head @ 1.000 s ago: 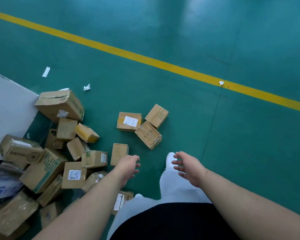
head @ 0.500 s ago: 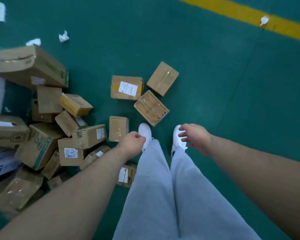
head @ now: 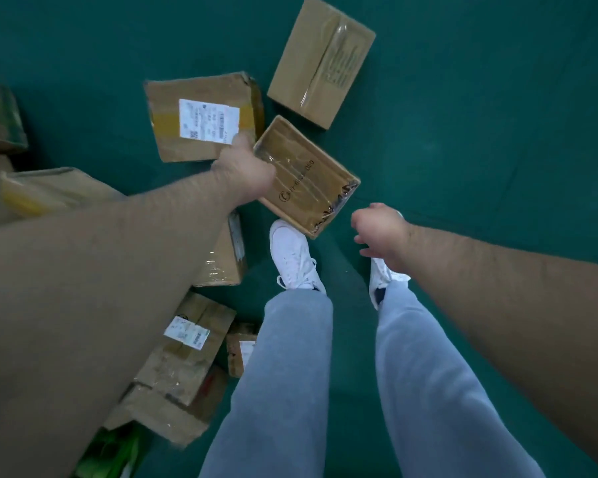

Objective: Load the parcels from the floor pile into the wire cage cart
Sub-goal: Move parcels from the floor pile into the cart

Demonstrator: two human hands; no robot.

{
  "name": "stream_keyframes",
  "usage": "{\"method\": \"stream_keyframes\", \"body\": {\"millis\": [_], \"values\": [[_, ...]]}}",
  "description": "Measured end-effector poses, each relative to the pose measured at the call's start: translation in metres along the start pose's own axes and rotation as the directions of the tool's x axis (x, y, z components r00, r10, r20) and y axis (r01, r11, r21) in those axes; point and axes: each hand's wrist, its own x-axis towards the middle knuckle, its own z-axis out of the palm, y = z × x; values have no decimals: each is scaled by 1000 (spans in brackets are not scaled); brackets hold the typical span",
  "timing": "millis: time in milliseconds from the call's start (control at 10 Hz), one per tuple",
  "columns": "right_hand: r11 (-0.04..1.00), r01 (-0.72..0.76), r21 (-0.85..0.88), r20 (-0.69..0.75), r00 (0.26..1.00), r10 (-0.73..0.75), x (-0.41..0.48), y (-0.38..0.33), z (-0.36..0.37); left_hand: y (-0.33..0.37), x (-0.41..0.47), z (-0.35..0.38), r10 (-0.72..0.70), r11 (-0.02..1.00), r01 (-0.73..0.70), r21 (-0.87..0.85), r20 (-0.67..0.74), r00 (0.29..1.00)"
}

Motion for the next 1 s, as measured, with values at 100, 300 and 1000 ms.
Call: {"method": "stream_keyframes", "body": {"millis": [100, 300, 1000], "values": [[995, -7, 101, 52, 999, 2, 23, -1, 7, -5, 27, 14, -55, 983, 65, -171, 59, 997], [967, -33, 253, 60, 998, 18, 22, -11, 8, -28, 10, 27, -95, 939, 151, -309, 189, 977], [899, 282, -334, 320, 931, -173, -370, -27, -21, -90, -423, -25, -361, 84, 201, -976, 159, 919]]}}
